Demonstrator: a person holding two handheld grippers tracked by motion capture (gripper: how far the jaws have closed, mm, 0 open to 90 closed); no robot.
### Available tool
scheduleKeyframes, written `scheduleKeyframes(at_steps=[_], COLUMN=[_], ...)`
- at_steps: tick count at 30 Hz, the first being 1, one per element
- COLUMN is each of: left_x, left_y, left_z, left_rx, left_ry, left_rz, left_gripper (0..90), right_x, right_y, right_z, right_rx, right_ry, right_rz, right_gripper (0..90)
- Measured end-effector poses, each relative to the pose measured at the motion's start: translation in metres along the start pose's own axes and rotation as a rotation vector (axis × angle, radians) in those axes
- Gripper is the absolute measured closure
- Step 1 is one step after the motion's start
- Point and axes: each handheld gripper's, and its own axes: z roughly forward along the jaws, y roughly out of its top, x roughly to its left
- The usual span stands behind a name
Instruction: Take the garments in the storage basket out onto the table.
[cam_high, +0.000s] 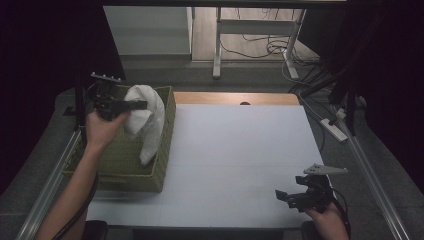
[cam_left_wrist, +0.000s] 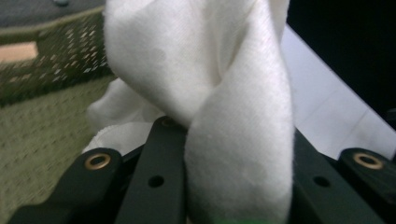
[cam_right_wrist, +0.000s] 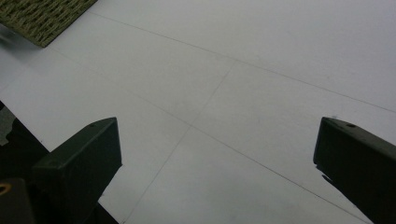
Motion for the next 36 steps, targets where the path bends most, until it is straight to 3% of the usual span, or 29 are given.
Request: scheduleKeyframes(at_steps=[11, 25, 36], left_x=[-0.040, -0.084, -0.110], left_y=[0.031, 0.062, 0.074], left_z=[0.001, 0.025, 0.045], left_rx=[-0.037, -0.051, -0.045], left_ry=[-0.057, -0.139, -0.213], left_rz=[0.098, 0.178, 0.223], left_gripper=[79.7, 79.6, 79.4], right_x=[0.000, -0.001, -0.001], right_y=[0.000, 0.000, 0.000], right_z=[0.000, 0.000, -0.001], right_rx=[0.000, -0.003, -0.006], right_ry=[0.003, 0.010, 0.012], right_rz=[0.000, 0.003, 0.006], right_gripper=[1.2, 1.2, 1.2])
